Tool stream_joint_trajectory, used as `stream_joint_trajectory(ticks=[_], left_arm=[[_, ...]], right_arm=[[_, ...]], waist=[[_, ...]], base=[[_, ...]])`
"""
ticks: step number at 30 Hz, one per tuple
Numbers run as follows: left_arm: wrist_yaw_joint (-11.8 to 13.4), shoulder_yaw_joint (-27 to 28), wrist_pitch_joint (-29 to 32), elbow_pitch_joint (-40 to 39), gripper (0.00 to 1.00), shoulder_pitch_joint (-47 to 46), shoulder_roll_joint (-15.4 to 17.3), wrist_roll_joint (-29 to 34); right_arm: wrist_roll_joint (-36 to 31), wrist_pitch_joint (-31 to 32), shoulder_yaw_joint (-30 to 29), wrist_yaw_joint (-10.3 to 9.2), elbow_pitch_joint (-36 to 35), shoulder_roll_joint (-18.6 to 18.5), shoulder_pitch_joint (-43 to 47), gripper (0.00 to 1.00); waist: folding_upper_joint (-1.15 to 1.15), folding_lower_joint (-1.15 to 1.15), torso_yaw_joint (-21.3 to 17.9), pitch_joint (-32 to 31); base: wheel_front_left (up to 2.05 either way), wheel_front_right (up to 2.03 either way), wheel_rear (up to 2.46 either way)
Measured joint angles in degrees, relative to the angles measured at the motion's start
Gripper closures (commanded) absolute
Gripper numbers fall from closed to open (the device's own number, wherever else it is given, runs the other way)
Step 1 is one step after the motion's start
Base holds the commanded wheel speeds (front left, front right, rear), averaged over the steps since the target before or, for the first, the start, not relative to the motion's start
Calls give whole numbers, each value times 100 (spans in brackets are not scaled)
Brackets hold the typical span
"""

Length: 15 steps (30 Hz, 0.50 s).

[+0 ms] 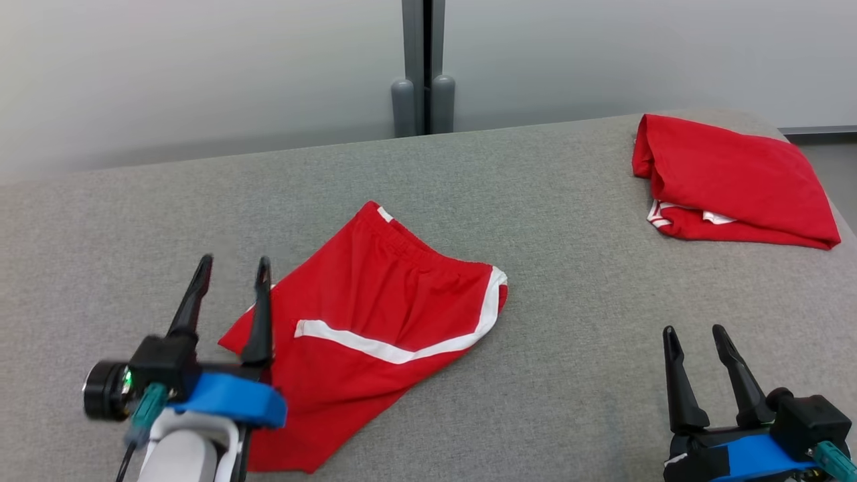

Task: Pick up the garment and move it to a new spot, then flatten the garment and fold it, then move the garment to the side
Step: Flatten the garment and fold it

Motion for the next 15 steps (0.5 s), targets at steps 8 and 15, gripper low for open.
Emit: stream_joint_trajectory(ticks=[8,15], left_arm=[[60,837,1,-514,0,991,-264,292],[-121,1198,1,-616,0,1220,-510,501]], right_arm=[[-1,0,-15,0,-13,0,23,0],[0,0,7,0,8,0,24,0]], waist=[[0,0,162,-10],[0,0,252,-22]], base=[[0,0,0],[0,0,0]])
